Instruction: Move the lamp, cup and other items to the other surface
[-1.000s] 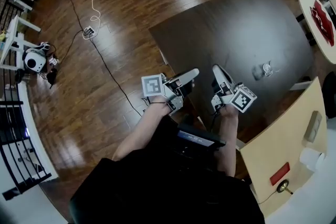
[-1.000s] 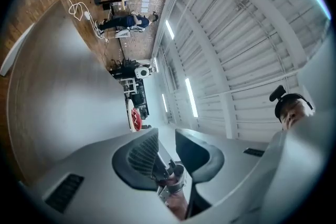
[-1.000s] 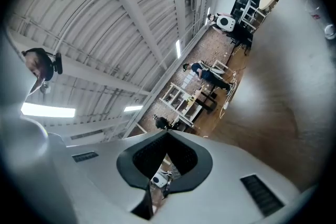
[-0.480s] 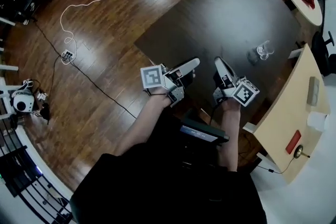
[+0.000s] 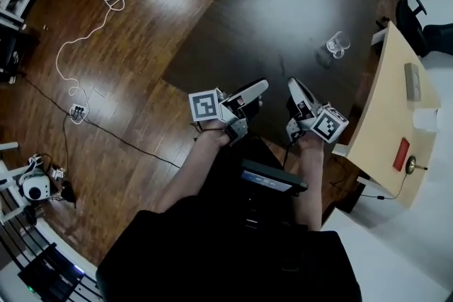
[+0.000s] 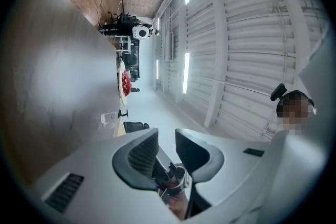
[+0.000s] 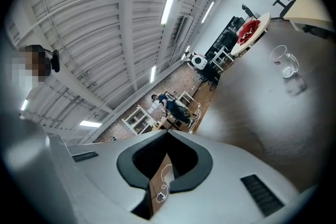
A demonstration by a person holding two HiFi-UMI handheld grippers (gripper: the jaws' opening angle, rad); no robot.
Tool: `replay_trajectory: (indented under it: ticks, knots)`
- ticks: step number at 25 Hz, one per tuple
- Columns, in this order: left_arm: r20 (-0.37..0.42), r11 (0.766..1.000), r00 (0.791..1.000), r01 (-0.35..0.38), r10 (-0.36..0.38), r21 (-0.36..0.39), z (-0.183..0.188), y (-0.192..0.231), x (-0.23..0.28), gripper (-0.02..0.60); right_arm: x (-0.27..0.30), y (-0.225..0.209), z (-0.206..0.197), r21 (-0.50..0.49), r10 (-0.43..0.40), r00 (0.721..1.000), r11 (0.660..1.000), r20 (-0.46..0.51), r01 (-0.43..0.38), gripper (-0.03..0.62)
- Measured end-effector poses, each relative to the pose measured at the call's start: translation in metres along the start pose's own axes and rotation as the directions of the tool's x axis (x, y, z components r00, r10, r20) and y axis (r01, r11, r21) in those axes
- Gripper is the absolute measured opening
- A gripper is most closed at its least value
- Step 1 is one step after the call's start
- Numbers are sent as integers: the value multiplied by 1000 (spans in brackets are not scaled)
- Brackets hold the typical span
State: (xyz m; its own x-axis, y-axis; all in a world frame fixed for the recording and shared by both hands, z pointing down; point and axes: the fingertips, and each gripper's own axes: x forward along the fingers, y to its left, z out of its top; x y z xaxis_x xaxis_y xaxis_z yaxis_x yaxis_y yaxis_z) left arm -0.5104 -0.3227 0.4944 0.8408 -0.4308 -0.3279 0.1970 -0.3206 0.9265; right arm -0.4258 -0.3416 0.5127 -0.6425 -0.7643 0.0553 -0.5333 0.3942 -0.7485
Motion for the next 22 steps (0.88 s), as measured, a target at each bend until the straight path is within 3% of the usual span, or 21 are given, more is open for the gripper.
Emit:
replay_trajectory:
  ticks: [8,15,22]
  knots:
    - [-53,1000,998,-24,25,5,-16,20,43,115,-18,-41,26,43,-9,999,999,43,8,21]
    - [-90,998,994,-67,68,22,-18,35,104,115,-23,-80,80,65,13,995,998,95,-20,21]
    - [-149,995,984,-92,96,33,-61,82,222,115,-82,-170,153,126,26,985,991,168,-48,21]
